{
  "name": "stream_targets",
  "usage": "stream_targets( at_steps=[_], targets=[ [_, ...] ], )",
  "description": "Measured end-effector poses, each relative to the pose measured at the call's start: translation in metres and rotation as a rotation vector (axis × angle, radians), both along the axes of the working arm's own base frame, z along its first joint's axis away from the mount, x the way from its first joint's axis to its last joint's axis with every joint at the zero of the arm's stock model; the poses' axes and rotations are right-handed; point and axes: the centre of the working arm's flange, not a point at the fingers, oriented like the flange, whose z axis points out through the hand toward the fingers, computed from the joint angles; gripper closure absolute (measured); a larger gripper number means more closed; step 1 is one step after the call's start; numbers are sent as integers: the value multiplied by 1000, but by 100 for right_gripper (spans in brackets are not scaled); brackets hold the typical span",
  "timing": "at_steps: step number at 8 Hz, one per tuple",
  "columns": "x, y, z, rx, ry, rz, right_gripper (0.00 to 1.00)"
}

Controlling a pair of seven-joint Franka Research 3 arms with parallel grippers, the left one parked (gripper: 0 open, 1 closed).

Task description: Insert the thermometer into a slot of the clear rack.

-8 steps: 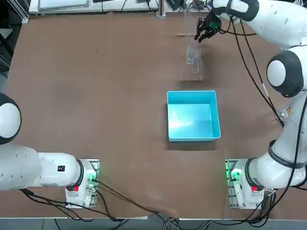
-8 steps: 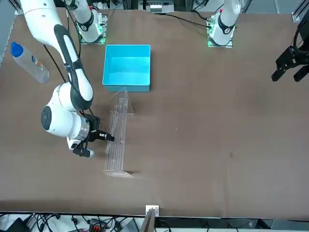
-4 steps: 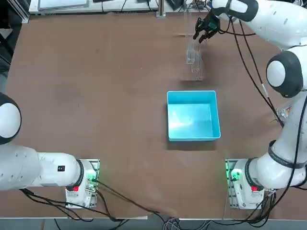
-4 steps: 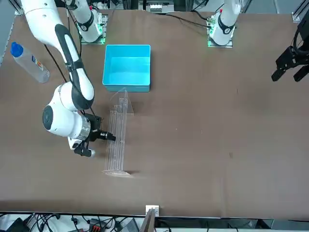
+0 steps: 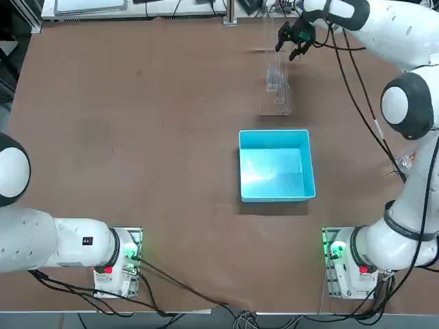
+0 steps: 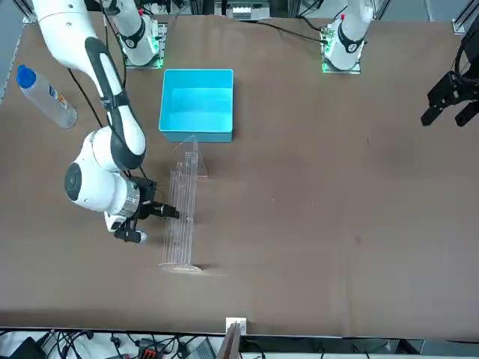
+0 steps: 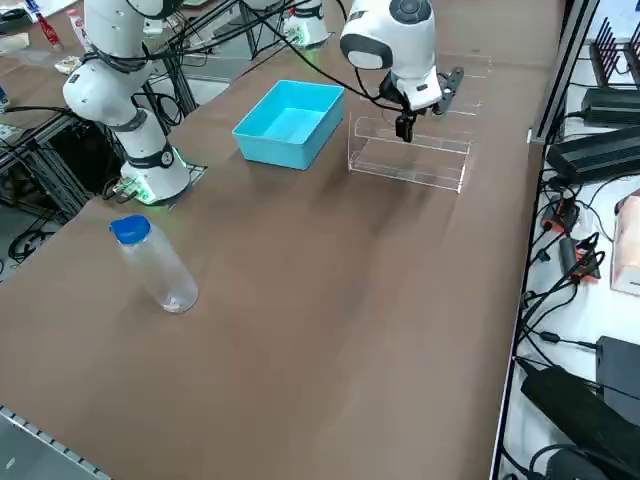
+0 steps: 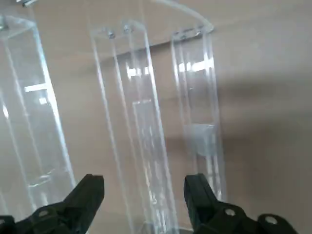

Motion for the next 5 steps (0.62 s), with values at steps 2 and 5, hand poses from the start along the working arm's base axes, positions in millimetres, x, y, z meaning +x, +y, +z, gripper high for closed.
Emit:
stream_targets(
  at_steps=[2, 5],
  targets=[
    [3, -20, 17, -71, -19, 32, 0],
    [-2, -59, 86, -173, -44, 66, 0]
  ],
)
